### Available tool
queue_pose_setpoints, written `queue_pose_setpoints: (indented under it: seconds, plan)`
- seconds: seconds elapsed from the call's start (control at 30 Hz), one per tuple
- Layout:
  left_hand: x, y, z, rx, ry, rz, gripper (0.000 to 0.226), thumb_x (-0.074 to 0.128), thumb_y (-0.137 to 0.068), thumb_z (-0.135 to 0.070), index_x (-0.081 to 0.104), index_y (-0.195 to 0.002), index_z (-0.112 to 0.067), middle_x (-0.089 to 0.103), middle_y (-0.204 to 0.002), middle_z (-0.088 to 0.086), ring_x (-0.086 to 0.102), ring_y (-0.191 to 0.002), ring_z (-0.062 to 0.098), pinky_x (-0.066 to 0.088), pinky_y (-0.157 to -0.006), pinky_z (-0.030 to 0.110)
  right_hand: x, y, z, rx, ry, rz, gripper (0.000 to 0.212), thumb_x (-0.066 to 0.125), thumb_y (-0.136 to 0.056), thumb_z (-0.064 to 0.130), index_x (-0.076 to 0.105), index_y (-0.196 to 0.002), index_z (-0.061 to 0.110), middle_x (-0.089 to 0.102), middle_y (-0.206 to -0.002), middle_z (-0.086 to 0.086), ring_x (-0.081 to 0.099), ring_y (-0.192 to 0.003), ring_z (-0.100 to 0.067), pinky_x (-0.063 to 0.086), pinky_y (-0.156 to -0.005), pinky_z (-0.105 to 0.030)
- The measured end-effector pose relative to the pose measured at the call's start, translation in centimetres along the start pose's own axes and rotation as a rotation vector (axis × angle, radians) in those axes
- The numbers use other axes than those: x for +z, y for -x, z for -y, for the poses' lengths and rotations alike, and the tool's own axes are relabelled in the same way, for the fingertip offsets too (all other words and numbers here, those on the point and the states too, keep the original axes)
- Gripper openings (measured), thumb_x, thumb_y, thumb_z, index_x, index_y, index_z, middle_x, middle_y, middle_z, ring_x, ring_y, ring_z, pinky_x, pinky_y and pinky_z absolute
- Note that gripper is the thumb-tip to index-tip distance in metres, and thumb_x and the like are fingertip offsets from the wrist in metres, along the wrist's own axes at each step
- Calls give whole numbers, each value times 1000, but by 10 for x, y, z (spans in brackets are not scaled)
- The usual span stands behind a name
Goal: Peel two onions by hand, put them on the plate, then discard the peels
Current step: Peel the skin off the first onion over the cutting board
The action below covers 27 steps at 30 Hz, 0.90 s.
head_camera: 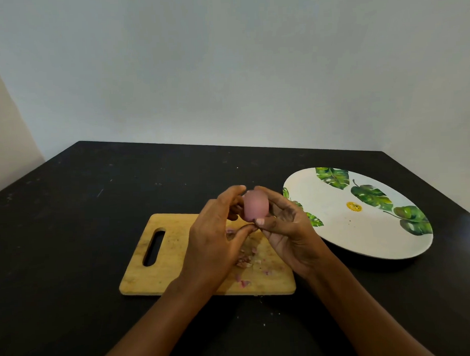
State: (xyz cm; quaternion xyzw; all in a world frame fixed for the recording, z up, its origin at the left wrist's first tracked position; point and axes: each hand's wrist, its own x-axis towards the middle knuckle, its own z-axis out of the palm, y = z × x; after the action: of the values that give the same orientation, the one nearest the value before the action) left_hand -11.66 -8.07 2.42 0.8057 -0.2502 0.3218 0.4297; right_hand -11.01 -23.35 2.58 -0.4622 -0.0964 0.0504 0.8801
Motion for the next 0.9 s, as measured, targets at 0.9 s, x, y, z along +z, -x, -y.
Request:
queue_pose_setpoints:
  seconds: [0.9]
  plan:
    - [-2, 0, 3, -63, 1, 135, 54, 67, -81, -9, 31, -106, -40, 44, -95, -16, 51, -89, 0, 49, -67, 15, 8, 3, -3, -11, 146, -55, 55, 73, -61, -18, 61, -108, 10, 75, -100, 1, 70, -99, -19, 57, -72, -26]
